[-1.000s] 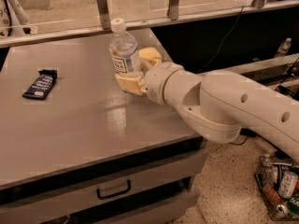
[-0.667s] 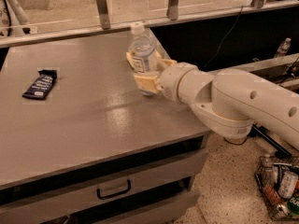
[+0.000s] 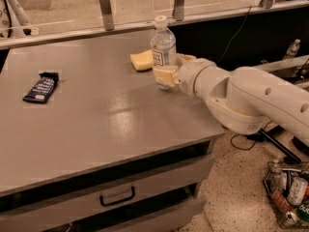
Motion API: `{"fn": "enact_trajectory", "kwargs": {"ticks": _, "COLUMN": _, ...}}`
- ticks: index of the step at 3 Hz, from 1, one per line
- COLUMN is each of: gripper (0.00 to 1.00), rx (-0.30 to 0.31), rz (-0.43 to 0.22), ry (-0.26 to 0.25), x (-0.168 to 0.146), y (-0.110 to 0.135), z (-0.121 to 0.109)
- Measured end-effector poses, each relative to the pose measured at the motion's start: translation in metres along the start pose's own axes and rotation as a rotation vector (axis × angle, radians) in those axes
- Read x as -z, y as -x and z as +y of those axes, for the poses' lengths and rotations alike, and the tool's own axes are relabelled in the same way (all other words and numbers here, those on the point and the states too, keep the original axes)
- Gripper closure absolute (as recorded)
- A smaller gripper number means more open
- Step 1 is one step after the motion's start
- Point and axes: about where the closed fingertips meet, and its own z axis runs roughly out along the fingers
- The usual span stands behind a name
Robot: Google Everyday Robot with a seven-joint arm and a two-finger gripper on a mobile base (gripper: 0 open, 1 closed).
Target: Move blue plastic bottle near sponge
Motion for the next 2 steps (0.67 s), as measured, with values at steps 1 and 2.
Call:
{"fn": "enact_trajectory", "kwargs": {"ticks": 1, "gripper": 1.00, "rx": -0.023, "rz": -0.017, "ry": -0.003, "x": -0.016, "y": 0.000, "z": -0.004}}
{"fn": "enact_trajectory", "kwargs": {"ticks": 2, "gripper": 1.00, "rx": -0.043, "rz": -0.020, "ry": -0.003, "x": -0.032, "y": -0.003, "z": -0.007}}
